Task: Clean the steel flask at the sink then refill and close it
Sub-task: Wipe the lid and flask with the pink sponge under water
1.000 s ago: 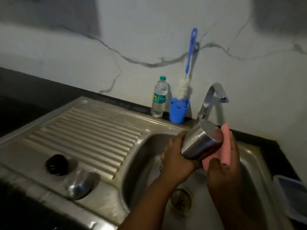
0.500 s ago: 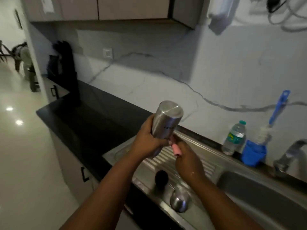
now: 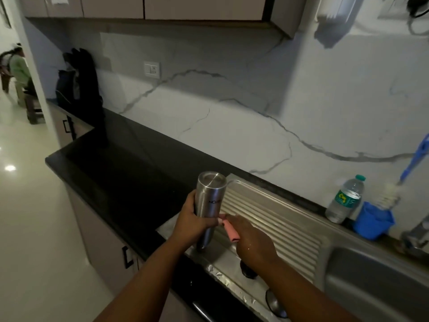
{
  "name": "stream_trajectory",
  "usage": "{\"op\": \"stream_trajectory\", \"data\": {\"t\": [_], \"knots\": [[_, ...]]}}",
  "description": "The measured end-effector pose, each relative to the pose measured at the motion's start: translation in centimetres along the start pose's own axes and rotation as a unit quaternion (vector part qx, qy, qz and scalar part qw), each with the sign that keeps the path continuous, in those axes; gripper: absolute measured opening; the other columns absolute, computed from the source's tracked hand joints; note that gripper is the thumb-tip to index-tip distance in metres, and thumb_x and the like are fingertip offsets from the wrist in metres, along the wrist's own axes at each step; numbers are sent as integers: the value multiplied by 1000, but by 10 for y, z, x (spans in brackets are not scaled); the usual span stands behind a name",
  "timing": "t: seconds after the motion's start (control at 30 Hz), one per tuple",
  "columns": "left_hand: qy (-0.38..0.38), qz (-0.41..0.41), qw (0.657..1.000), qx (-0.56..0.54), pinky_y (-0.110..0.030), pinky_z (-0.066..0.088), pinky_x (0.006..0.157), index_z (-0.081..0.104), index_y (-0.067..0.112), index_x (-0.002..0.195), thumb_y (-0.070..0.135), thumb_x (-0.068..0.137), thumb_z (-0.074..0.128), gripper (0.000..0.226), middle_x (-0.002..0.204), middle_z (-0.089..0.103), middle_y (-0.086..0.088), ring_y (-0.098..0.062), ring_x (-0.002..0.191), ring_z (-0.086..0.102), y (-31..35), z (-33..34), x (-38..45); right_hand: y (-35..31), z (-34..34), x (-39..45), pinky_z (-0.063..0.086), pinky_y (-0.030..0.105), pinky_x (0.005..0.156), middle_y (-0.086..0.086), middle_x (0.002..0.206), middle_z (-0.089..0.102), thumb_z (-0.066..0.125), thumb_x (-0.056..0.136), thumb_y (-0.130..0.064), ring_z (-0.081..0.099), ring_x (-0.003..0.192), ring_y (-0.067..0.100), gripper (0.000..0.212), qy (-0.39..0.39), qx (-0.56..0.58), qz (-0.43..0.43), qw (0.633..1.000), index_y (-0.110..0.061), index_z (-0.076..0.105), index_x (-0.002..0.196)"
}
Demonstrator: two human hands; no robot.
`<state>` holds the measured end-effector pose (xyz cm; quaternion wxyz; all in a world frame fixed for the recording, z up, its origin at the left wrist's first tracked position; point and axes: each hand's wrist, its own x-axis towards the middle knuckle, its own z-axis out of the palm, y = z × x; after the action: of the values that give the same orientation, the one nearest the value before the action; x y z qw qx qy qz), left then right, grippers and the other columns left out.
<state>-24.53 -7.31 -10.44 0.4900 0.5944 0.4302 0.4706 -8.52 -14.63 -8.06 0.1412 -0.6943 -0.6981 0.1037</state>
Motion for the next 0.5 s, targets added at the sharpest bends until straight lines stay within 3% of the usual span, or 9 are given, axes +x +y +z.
{"op": "stream_trajectory", "data": {"t": [0.13,0.27,0.4,0.5], "knots": [[-3,-13,1000,-1,-20,46,75,37,35,130,5,66,84,84,115,52,14,-6,104,54,-10,1,8,6,4,5,39,26,72,-12,132,48,47,88,-9,57,98,16,68,9,3,18,1000,-51,26,137],[-2,-30,1000,-8,-28,48,83,35,29,141,9,64,86,94,126,52,5,-15,113,55,-18,-1,14,12,6,10,43,29,83,-8,143,41,50,88,-10,56,108,19,72,-3,-16,48,999,-44,21,144],[-7,-24,1000,-5,-28,50,83,35,32,139,11,64,87,93,124,52,7,-13,111,55,-25,1,15,16,8,13,43,29,85,-7,148,36,52,89,-12,55,112,20,72,-11,-27,52,998,-41,18,146],[-14,-31,999,7,-43,50,95,35,34,139,14,64,87,94,123,52,10,-16,115,54,-27,3,17,18,9,15,44,30,86,-7,148,35,53,89,-13,55,112,20,73,-14,-37,47,998,-41,18,147]]}}
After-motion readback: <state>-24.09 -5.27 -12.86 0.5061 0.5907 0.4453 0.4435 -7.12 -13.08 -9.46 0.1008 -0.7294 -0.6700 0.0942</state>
